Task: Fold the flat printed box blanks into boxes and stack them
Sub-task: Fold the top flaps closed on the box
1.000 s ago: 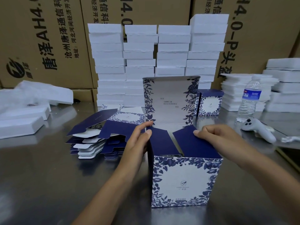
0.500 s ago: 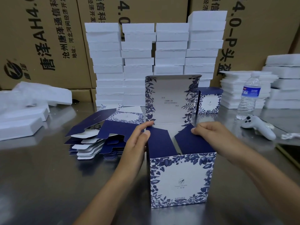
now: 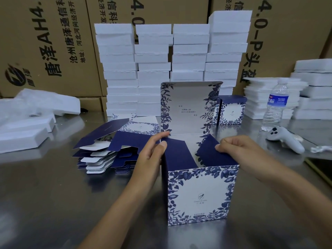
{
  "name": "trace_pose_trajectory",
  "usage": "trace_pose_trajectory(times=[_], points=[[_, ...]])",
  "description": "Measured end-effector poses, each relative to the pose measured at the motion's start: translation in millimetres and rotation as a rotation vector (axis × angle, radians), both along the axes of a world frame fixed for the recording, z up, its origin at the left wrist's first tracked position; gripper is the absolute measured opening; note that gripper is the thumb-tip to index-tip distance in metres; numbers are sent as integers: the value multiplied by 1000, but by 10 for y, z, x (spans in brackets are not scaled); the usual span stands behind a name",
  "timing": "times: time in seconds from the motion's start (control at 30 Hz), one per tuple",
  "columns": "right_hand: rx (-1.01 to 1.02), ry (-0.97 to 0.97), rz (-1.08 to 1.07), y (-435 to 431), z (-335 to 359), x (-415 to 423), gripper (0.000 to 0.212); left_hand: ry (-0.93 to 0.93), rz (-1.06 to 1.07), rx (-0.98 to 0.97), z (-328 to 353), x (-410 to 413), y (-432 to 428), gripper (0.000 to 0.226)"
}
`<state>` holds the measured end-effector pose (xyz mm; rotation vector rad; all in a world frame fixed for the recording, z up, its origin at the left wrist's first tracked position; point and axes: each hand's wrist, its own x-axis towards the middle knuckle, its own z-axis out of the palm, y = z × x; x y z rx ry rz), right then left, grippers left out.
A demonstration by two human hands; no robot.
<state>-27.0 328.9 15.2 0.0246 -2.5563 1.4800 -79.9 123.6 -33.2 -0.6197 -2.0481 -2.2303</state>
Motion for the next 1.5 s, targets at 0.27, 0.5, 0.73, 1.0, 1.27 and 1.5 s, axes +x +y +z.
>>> trace_pose_trajectory(times=[0.27,0.5,0.73,1.0,1.27,1.5], points=[[-160,-3,-8,-52,-33,64,37,-12,22,-14,36,38,-15,33],[-172,-48,15,-18,-44,224,44,-10,40,-3,60,26,-9,25],[84,-65,-29,9,41,139,39,18,31,-36,44,37,-9,28],[181,-12,-50,49,31,334,48,13,15,-8,24,-3,-1,26],[143,14,-3,46,-15,385,48,21,26,-3,14,6,-15,21],[154,59,-44,-44,27,331,54,69,15,77,12,-10,-44,46]])
